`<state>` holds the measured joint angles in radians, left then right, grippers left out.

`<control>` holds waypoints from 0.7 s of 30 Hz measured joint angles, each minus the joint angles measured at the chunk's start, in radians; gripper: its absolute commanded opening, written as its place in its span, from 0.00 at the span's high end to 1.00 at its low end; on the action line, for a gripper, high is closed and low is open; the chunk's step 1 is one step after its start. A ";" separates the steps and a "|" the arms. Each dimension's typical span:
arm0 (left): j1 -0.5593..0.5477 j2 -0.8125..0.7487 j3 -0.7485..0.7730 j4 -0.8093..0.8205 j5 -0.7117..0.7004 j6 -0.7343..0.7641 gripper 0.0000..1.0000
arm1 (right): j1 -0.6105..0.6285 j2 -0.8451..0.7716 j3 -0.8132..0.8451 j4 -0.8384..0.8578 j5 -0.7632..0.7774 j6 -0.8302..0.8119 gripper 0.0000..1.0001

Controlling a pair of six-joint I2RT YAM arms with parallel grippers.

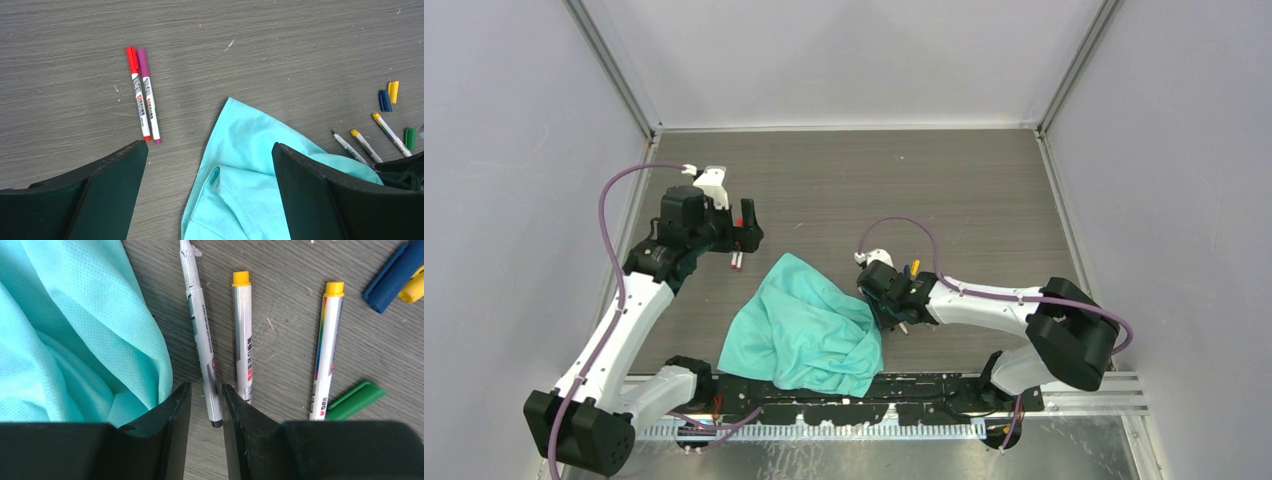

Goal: Insert the pens into the pen caps

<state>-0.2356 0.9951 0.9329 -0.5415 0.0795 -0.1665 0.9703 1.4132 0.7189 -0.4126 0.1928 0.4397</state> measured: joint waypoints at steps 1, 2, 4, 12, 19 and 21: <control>-0.001 -0.002 0.000 0.000 0.000 0.000 0.02 | 0.003 0.002 0.000 0.000 0.012 0.001 0.67; -0.001 -0.003 0.000 0.000 0.000 0.000 0.02 | 0.004 0.002 0.000 -0.001 0.019 0.002 0.68; -0.001 -0.005 0.000 0.000 0.000 0.000 0.02 | 0.005 0.002 0.000 -0.003 0.039 0.006 0.70; -0.001 -0.010 0.000 0.001 0.000 0.000 0.02 | 0.005 0.006 0.000 -0.041 0.117 0.046 0.71; -0.005 -0.010 0.000 0.002 0.000 0.000 0.02 | 0.005 0.019 0.000 -0.035 0.116 0.054 0.70; -0.005 -0.010 0.000 0.002 0.000 0.000 0.02 | 0.005 0.023 0.000 -0.031 0.113 0.053 0.70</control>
<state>-0.2401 0.9848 0.9329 -0.5392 0.0799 -0.1669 0.9756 1.4361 0.7189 -0.4431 0.3058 0.4923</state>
